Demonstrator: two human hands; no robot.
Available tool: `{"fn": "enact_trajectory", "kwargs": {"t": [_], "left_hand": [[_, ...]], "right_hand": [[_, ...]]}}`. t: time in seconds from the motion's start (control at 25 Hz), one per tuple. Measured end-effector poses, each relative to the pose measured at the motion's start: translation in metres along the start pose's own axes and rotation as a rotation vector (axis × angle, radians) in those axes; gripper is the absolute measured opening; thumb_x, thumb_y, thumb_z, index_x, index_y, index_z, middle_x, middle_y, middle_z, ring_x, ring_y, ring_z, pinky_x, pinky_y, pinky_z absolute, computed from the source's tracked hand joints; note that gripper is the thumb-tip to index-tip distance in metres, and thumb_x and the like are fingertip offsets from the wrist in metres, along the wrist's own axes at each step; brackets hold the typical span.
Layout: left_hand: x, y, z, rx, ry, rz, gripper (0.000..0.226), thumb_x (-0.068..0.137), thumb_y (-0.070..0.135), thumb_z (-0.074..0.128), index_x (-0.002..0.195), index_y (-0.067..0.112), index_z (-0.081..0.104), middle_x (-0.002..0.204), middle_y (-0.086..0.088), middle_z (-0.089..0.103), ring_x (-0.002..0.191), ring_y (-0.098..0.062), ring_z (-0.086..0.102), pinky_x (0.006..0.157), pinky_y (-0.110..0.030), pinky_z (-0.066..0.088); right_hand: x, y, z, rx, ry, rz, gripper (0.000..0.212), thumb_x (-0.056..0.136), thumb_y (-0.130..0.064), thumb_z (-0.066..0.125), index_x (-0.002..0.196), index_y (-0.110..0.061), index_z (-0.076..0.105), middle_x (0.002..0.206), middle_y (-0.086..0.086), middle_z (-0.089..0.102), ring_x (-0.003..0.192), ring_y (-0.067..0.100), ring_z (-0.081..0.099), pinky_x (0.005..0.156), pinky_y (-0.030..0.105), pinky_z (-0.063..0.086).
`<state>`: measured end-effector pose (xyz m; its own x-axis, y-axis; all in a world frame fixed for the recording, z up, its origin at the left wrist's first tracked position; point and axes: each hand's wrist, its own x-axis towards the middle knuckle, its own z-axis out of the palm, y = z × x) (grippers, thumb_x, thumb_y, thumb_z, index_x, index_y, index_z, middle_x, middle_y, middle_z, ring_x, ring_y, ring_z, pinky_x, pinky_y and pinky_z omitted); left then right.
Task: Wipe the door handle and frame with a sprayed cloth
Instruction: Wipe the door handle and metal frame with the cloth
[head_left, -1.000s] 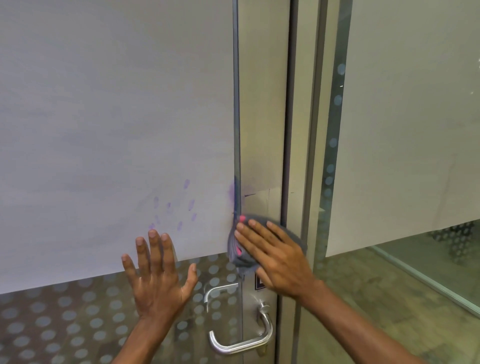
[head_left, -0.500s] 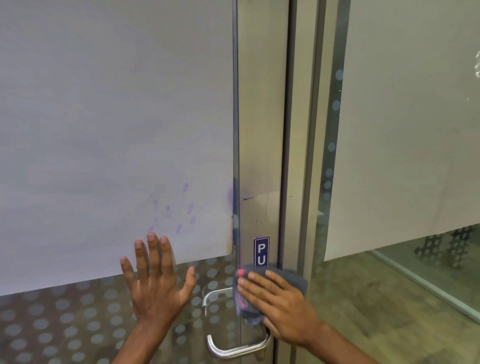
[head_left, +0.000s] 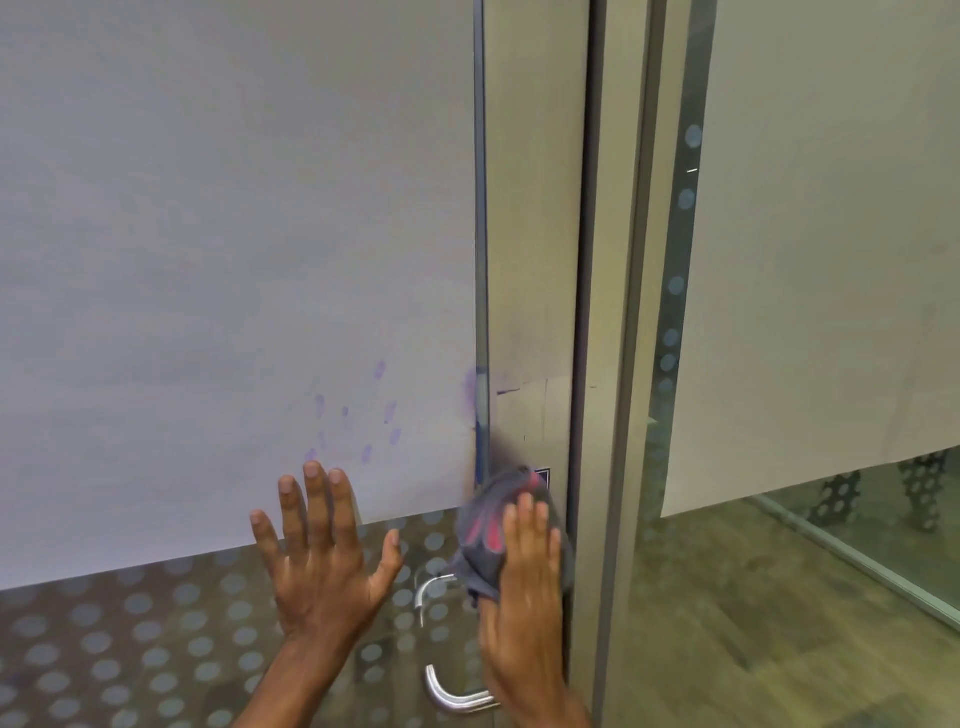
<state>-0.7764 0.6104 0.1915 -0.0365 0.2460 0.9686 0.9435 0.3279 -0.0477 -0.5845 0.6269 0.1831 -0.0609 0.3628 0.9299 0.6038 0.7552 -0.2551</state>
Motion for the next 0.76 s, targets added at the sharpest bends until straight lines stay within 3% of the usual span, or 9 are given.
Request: {"fn": "enact_trajectory", "kwargs": {"t": [0.12, 0.2, 0.32, 0.44, 0.6, 0.76], "left_hand": [[-0.003, -0.001, 0.002, 0.015, 0.007, 0.001, 0.084, 0.093, 0.058, 0.030, 0.155, 0.005, 0.009, 0.164, -0.014, 0.000, 0.151, -0.033, 0.000, 0.120, -0.058, 0.004], [-0.004, -0.001, 0.004, 0.020, 0.006, 0.002, 0.084, 0.093, 0.059, 0.030, 0.155, 0.005, 0.009, 0.164, -0.014, 0.001, 0.151, -0.033, 0.001, 0.120, -0.058, 0.004], [-0.004, -0.001, 0.005, 0.013, 0.009, 0.008, 0.085, 0.093, 0.059, 0.030, 0.155, 0.006, 0.007, 0.164, -0.013, -0.001, 0.151, -0.032, -0.001, 0.120, -0.058, 0.002], [-0.003, -0.001, 0.004, 0.003, 0.002, -0.001, 0.085, 0.094, 0.060, 0.030, 0.155, 0.007, 0.006, 0.164, -0.013, -0.002, 0.151, -0.032, -0.002, 0.120, -0.057, 0.001], [-0.002, -0.001, 0.002, -0.012, -0.006, -0.005, 0.085, 0.093, 0.059, 0.032, 0.155, 0.007, 0.006, 0.164, -0.012, -0.004, 0.151, -0.031, -0.003, 0.120, -0.056, -0.001], [-0.001, -0.001, 0.000, -0.004, -0.011, 0.000, 0.085, 0.093, 0.059, 0.031, 0.155, 0.007, 0.007, 0.164, -0.012, -0.004, 0.151, -0.031, -0.004, 0.120, -0.056, -0.001]], "right_hand": [[0.040, 0.001, 0.015, -0.066, -0.078, -0.063, 0.086, 0.084, -0.031, 0.046, 0.152, -0.016, -0.004, 0.161, -0.004, -0.013, 0.149, 0.015, -0.003, 0.121, 0.035, 0.000], [0.072, 0.007, 0.017, -0.137, -0.023, -0.070, 0.084, 0.086, -0.036, 0.044, 0.152, -0.013, -0.003, 0.162, 0.000, -0.010, 0.149, 0.018, 0.000, 0.122, 0.037, 0.002], [0.100, 0.009, 0.014, -0.050, 0.097, 0.053, 0.074, 0.092, -0.037, 0.036, 0.152, -0.011, 0.001, 0.161, 0.004, 0.003, 0.149, 0.024, 0.005, 0.122, 0.038, 0.002], [0.106, 0.010, 0.015, 0.027, 0.158, 0.125, 0.069, 0.095, -0.036, 0.032, 0.152, -0.015, -0.002, 0.162, -0.002, -0.003, 0.149, 0.024, 0.003, 0.122, 0.035, -0.001], [0.063, 0.021, 0.017, 0.150, 0.047, 0.160, 0.078, 0.088, -0.022, 0.038, 0.151, -0.017, -0.007, 0.162, -0.005, -0.006, 0.149, 0.022, -0.004, 0.121, 0.033, -0.008], [0.002, 0.032, 0.015, 0.071, -0.164, 0.201, 0.084, 0.089, -0.027, 0.041, 0.149, -0.019, -0.018, 0.159, -0.005, -0.019, 0.147, 0.016, -0.017, 0.118, 0.032, -0.015]]}}
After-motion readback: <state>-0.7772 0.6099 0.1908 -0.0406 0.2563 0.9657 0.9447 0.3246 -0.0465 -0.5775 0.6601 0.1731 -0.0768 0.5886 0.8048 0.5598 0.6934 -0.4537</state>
